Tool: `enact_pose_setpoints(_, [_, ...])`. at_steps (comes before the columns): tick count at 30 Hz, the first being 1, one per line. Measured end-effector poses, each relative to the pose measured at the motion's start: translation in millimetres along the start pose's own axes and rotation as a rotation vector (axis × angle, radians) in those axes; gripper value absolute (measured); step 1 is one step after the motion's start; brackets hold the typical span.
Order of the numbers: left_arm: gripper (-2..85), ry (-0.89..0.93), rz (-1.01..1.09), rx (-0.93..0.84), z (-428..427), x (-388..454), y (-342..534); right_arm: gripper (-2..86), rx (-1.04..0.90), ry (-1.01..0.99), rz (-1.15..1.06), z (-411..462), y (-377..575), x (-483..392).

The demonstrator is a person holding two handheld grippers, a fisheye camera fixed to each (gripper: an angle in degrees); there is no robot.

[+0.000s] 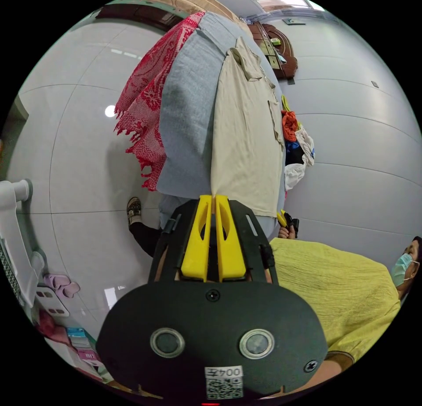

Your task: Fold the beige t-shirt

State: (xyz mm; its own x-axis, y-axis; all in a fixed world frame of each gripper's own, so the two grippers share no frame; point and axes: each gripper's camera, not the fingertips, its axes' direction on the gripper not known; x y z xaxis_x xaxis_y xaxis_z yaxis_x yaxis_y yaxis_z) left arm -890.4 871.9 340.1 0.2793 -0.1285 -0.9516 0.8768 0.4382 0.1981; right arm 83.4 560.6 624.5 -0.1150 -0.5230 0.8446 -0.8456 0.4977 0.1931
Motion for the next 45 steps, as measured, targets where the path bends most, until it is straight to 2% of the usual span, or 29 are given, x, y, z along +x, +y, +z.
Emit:
enact_pose_setpoints(5, [1.4,0.006,0.006,0.005,5.4,7.8,6.7,9.3,-0.094,-0.011,-0.040,7.1,4.1,-12.2])
enact_pose_setpoints(12, [1.3,0.036,-0.005,0.004,11.4,8.2,18.1,7.0,-0.077,-0.023,0.001,4.5,4.2,-16.1])
enact_pose_setpoints(18, [1.3,0.078,0.021,-0.007,12.3,7.1,28.3,3.7,0.000,0.012,0.057,2.6,10.3,-30.2])
enact_pose_setpoints(23, [1.4,0.169,0.078,0.007,2.0,6.9,37.8,2.6,0.132,-0.031,0.077,-16.2,20.9,-70.1])
enact_pose_setpoints(32, [1.3,0.204,0.160,0.067,-23.4,31.2,45.9,1.1,0.311,-0.051,0.061,-49.2,13.9,-153.5])
enact_pose_setpoints(38, [1.3,0.188,0.224,0.075,-43.5,49.9,56.5,0.7,0.352,-0.032,-0.014,-60.3,4.1,-198.1])
enact_pose_setpoints(45, [1.5,0.183,0.222,0.129,-54.7,62.6,91.4,0.4,0.331,-0.034,-0.078,-71.3,3.3,-203.5])
